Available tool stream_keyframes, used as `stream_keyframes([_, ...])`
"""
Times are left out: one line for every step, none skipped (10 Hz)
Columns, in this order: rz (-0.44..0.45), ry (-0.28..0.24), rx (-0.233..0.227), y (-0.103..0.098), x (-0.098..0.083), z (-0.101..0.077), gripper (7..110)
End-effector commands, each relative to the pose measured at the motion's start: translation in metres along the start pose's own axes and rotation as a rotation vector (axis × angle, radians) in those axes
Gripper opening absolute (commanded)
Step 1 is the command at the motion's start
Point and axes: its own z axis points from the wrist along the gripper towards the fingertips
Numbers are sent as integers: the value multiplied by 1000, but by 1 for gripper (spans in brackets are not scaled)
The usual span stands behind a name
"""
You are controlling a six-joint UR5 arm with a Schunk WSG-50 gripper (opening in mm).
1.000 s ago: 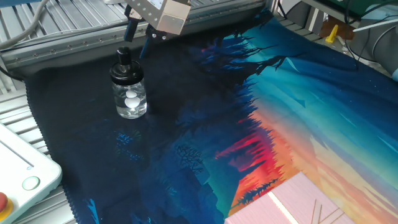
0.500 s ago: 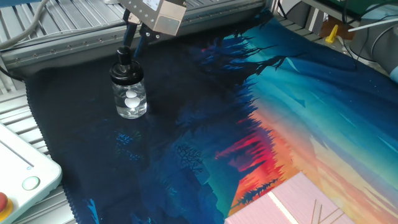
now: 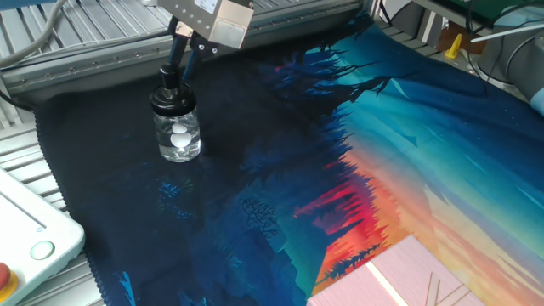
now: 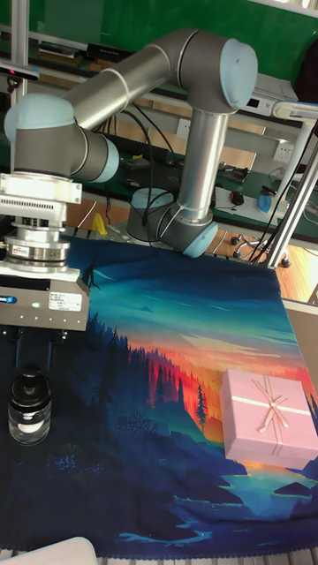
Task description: Screw the lid onto the jar
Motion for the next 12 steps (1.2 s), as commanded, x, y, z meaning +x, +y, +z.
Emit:
stream_keyframes([5,-14,2,-6,-5,4,44])
stream_keyframes([9,-19,13,-10,-6,8,44])
stream_keyframes([22,-22,8,-9,-8,9,44])
stream_keyframes([34,-34,-22,-2,-13,8,44])
stream_keyframes([35,-49,-49,5,-18,7,44])
stream_keyframes([34,-59,-57,7,-21,7,44])
stream_keyframes([27,-60,-64,9,-21,6,44])
stream_keyframes([28,-57,-55,6,-20,7,44])
stream_keyframes([26,-56,-52,4,-19,8,44])
stream_keyframes([18,-56,-56,3,-20,9,22])
stream_keyframes([19,-54,-55,3,-19,9,22])
stream_keyframes([24,-53,-54,2,-19,10,22])
